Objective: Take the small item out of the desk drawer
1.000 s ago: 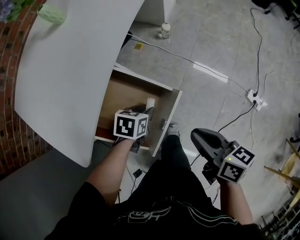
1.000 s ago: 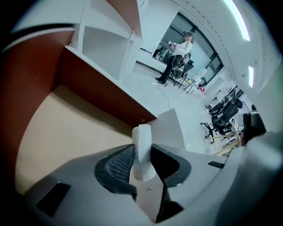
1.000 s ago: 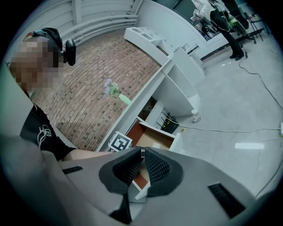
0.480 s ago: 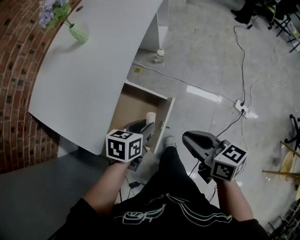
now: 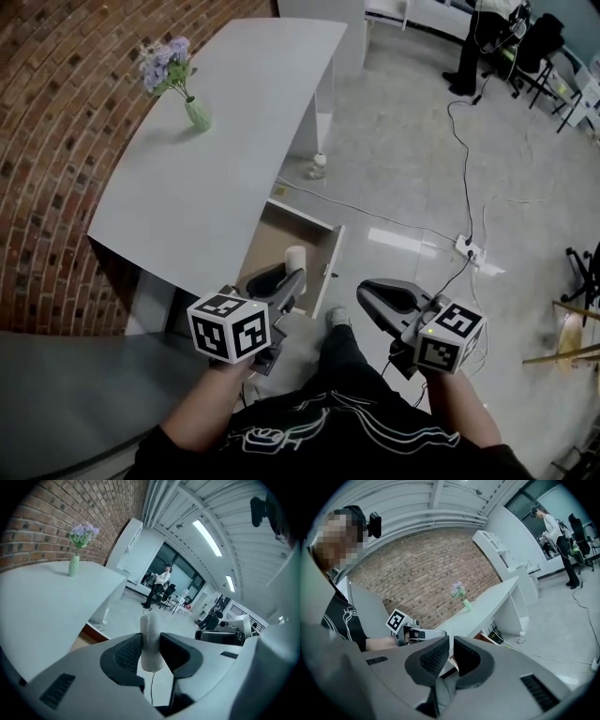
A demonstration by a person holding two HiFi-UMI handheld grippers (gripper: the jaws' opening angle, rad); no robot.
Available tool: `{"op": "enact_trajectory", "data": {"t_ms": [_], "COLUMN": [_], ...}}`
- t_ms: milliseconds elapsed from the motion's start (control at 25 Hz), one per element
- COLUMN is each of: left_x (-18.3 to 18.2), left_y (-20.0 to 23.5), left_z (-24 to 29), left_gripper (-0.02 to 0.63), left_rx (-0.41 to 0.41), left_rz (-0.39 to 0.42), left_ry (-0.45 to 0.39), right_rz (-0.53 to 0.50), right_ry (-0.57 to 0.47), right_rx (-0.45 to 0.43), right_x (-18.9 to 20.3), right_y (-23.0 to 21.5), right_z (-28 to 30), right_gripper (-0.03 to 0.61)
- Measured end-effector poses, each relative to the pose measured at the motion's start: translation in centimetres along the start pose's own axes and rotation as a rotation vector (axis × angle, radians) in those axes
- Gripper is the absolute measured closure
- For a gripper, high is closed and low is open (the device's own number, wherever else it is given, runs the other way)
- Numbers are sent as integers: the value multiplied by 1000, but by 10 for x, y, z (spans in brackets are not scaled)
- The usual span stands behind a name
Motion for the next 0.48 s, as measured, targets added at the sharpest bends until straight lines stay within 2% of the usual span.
{"op": "enact_trajectory", "data": {"t_ms": [200,480], "left_x": [-21,-25], "left_y": [-39,-83], "left_z": [-58,-125], "left_gripper": [474,474], "left_rx": [70,165], "left_rz": [55,78], "left_ry": [-83,-150], "right_rz": [-118,-165], "right_ry": [-32,-110], "right_rx": [3,-27], "right_x": [-19,-32], "right_y": [47,106], "right_z": [-9,-25], "right_gripper": [522,522]}}
Point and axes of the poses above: the fingertips, and each gripper's own axes: z forward along the fingers, y to its left, x out of its underside, the point moved 6 cm from there along -z, backward along the fingers, and after that the axes turned 11 degrees about -x, right-handed, at the moved point
